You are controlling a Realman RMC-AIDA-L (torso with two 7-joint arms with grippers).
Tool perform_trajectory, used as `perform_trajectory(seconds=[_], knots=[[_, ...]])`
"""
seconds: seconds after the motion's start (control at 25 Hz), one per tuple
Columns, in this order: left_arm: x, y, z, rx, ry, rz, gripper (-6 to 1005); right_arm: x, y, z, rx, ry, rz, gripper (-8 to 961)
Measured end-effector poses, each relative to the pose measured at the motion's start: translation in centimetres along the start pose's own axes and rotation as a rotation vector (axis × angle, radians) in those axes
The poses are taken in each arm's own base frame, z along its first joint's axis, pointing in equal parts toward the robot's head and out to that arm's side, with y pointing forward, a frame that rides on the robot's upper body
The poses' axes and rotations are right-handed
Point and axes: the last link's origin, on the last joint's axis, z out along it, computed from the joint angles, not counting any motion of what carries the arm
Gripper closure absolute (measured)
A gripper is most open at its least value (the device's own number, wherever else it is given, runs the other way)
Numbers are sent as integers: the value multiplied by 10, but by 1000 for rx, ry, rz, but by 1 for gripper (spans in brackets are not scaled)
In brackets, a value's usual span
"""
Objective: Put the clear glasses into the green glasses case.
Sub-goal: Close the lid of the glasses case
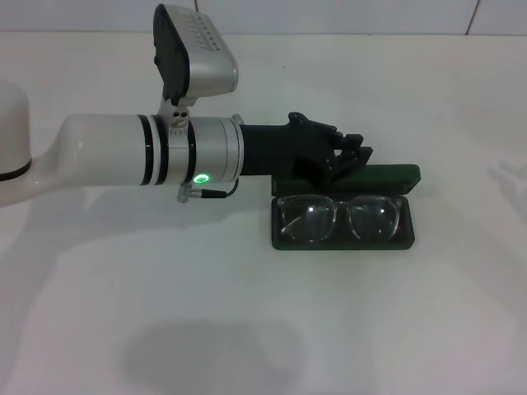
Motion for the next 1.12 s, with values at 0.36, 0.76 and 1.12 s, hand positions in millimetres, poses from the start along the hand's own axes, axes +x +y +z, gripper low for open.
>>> perform_trajectory(seconds=[0.36,0.76,1.12], knots=[[-3,1,0,-3,-7,-2,828,1,0,0,-4,1,2,780],[-7,5,2,-16,-29,6,824,4,2,6,-33,-8,7,780],[-12,8,1,-27,-39,10,823,5,2,8,-42,-13,14,779]])
